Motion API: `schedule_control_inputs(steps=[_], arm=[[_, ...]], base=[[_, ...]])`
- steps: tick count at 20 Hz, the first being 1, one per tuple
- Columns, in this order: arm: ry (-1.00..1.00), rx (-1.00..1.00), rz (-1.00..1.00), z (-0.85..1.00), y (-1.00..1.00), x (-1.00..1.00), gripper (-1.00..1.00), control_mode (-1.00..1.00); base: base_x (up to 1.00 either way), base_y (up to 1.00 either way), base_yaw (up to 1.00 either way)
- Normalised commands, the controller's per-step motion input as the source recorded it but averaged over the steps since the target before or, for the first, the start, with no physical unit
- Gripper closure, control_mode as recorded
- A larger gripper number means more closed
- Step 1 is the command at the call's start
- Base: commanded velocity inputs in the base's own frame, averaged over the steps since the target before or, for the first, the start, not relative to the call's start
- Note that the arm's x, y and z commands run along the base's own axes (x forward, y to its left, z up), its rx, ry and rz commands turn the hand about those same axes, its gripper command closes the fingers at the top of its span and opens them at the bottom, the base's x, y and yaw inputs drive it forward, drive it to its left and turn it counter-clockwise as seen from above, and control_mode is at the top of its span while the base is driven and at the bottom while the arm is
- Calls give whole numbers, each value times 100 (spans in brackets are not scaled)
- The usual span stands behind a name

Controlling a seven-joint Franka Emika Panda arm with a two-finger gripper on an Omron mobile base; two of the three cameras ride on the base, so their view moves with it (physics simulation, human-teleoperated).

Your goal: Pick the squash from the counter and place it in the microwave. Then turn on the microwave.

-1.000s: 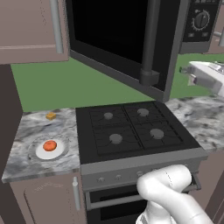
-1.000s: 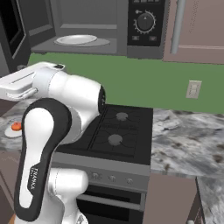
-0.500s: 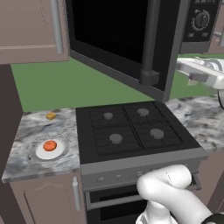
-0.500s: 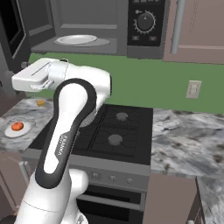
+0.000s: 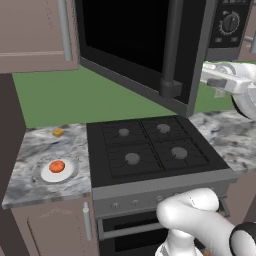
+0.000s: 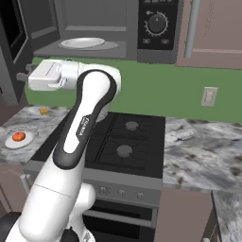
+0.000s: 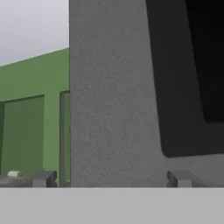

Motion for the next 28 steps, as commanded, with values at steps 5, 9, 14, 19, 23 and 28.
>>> schedule_control_inputs(steps=[5,9,14,19,23,28], arm=[[-2,0,9,-3,14,27,-100,-100],[-1,0,6,0,11,27,-100,-100],[-2,0,3,-1,19,24,-100,-100],[-3,-1,1,0,26,19,-100,-100],[-5,-1,0,0,27,8,-100,-100],[-8,-3,0,0,35,0,-100,-100]], base=[[0,0,0],[0,0,0],[0,0,0],[0,0,0],[0,0,0],[0,0,0]])
